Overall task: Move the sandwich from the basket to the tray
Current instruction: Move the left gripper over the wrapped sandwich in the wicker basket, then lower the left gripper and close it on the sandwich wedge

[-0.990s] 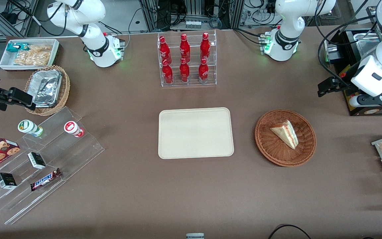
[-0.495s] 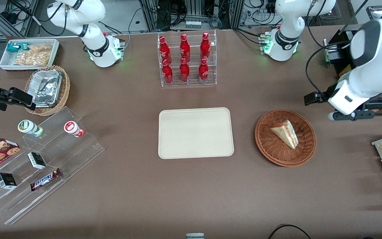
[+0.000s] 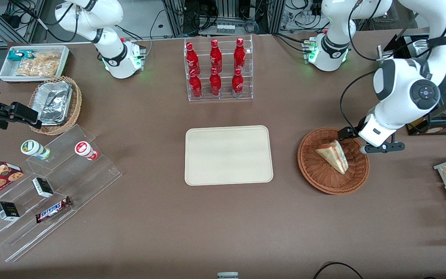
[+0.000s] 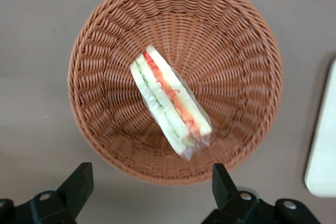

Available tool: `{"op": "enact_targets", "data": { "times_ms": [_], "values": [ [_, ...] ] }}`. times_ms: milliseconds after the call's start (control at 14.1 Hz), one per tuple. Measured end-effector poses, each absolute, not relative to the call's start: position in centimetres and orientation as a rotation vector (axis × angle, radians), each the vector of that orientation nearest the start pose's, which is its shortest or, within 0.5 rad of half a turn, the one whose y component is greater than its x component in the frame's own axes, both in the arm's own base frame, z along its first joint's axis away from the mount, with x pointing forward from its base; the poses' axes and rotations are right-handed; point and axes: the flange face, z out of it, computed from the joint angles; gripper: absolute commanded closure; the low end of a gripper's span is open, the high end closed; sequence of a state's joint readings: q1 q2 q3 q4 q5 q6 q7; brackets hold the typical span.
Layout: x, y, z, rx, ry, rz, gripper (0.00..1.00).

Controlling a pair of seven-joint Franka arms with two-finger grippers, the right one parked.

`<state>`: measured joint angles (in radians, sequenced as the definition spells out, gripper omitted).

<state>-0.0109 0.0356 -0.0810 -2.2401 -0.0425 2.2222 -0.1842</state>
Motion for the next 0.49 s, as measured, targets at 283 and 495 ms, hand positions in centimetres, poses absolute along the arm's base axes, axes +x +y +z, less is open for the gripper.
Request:
{"op": "enact_targets", "data": {
  "times_ms": [283,495],
  "values": [
    [51.0,-5.6,32.7,-3.120,-0.561,0.035,0.00],
    [50.9,-7.2,31.5,-3.064,-0.827,0.019,0.00]
  ]
}}
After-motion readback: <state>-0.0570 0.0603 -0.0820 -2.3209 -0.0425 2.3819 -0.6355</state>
